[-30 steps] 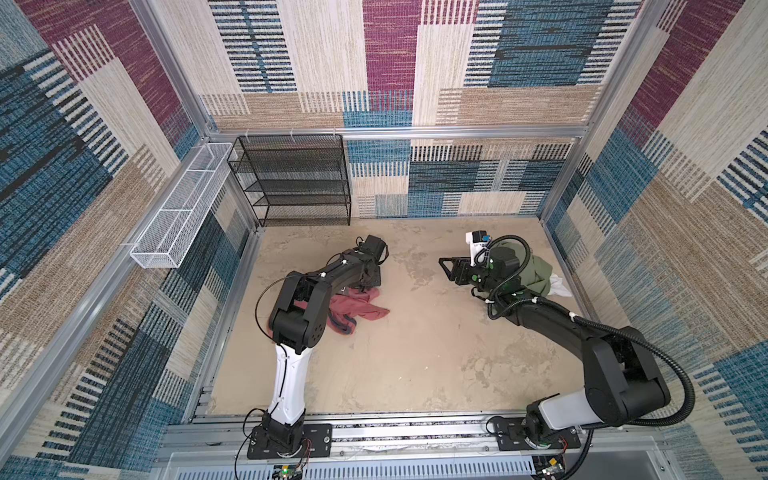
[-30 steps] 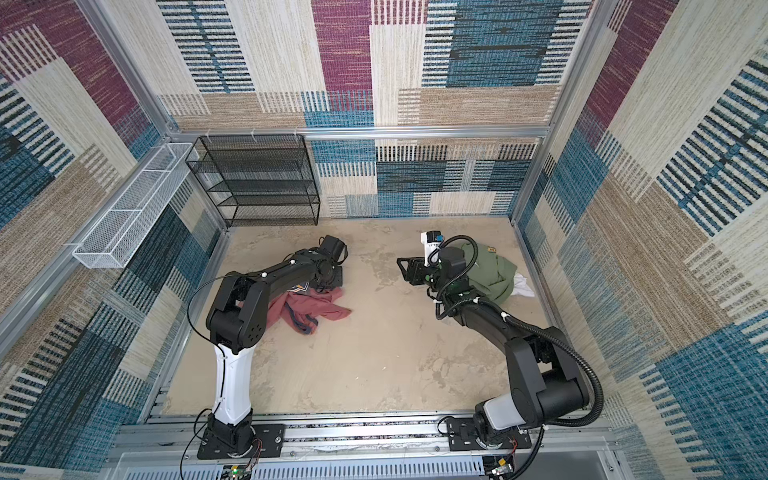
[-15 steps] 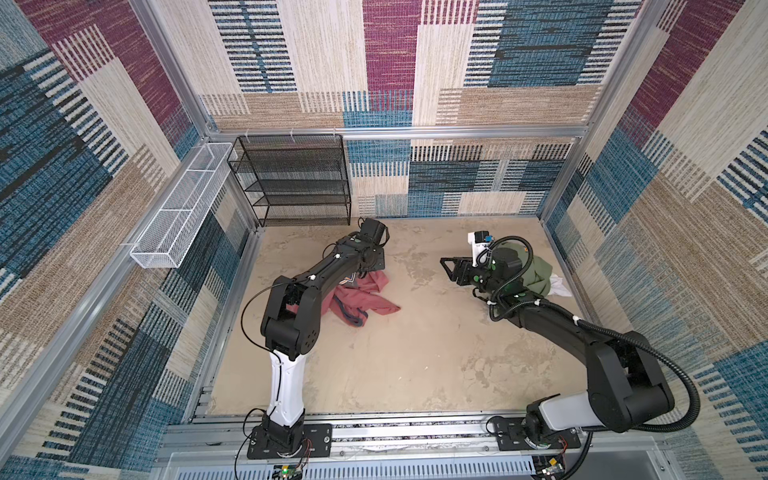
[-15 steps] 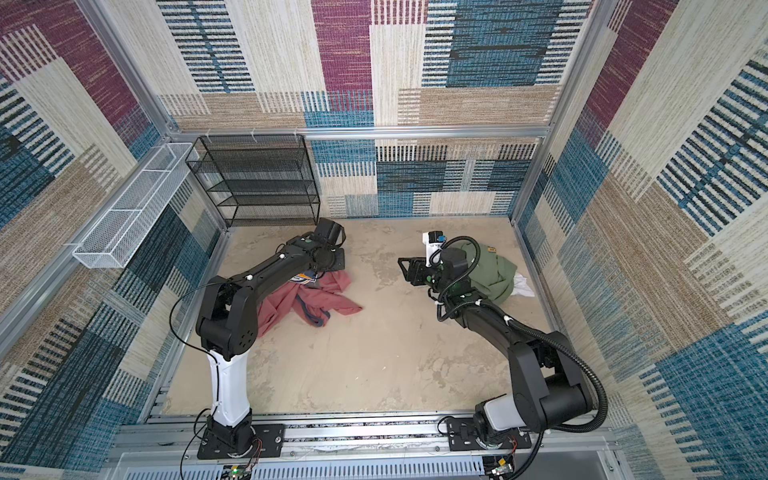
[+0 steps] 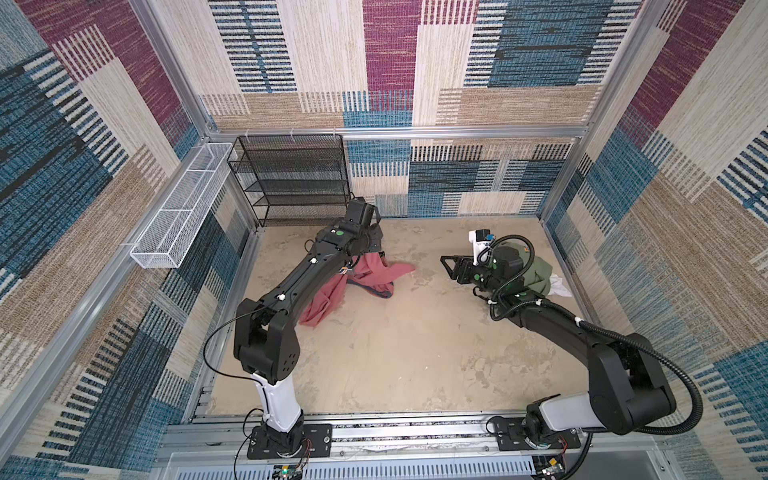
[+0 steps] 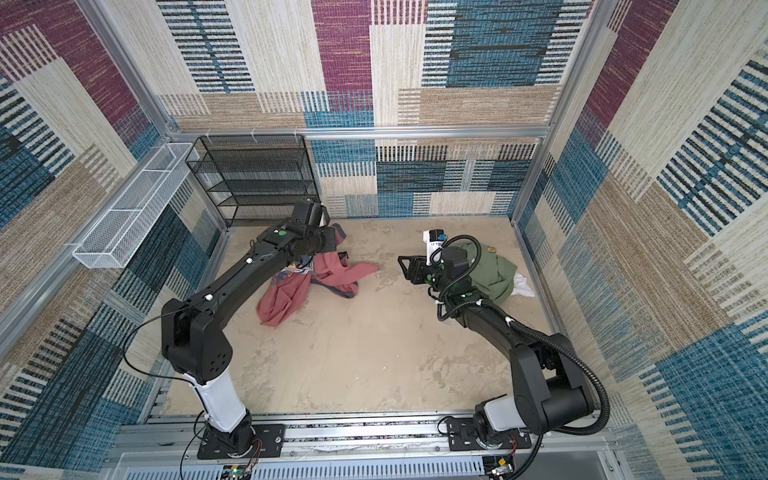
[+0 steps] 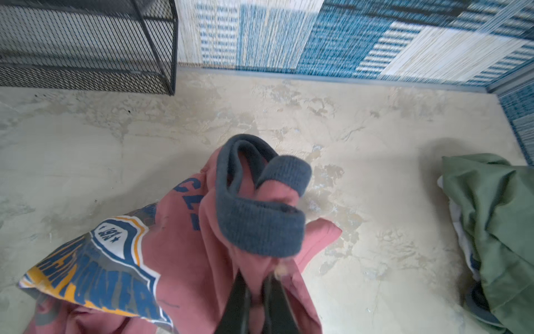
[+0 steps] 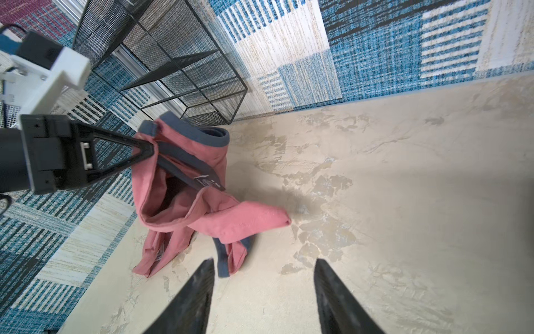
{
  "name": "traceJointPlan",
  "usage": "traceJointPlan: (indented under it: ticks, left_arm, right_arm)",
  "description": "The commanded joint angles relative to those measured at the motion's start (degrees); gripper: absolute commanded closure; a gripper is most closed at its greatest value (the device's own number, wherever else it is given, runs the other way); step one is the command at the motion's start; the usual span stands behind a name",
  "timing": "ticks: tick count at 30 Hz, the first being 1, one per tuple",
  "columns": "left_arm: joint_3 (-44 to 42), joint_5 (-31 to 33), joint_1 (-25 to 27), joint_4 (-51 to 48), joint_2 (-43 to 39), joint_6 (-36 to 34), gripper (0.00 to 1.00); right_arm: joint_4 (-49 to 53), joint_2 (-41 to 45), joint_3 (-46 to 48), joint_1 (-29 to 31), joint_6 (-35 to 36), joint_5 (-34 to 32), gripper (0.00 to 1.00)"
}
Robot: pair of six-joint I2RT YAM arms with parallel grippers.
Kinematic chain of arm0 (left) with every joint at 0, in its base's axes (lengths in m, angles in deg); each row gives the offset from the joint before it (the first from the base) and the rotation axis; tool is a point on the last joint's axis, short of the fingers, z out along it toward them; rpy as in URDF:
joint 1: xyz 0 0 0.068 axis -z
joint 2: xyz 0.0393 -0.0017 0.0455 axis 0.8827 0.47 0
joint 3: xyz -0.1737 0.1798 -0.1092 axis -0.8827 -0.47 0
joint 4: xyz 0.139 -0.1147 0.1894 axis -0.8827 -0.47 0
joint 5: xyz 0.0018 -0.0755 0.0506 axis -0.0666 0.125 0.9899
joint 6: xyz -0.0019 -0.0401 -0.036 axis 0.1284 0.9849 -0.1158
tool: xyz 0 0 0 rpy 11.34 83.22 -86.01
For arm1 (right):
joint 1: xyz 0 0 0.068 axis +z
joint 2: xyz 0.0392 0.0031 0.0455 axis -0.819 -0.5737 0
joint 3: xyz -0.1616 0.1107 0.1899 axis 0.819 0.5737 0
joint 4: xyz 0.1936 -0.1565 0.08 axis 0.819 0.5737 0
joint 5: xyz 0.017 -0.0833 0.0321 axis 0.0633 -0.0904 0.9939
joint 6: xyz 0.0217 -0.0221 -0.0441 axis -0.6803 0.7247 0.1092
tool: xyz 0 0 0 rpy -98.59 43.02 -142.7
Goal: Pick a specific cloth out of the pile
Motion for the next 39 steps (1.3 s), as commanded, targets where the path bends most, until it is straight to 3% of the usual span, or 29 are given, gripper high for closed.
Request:
traceJointPlan:
  ticks: [1, 19, 39]
  left_arm:
    - [-2.25, 0.65, -1.22, 1.36, -3.37, -1.63, 1.00]
    - [-27.84, -4.38, -15.86, 4.85, -26.06, 5.55, 1.00]
    - [-42.96, -4.36, -25.72, 9.98, -23.12, 11.32, 1.00]
  right_arm:
    - [-1.07, -0.44, -0.78, 0.05, -0.90, 0.97, 0.42]
    - [-2.32, -2.49, -2.01, 0.05, -2.81, 3.08, 0.42]
    - [-2.61, -3.49, -2.01, 0.06, -3.71, 5.02, 0.42]
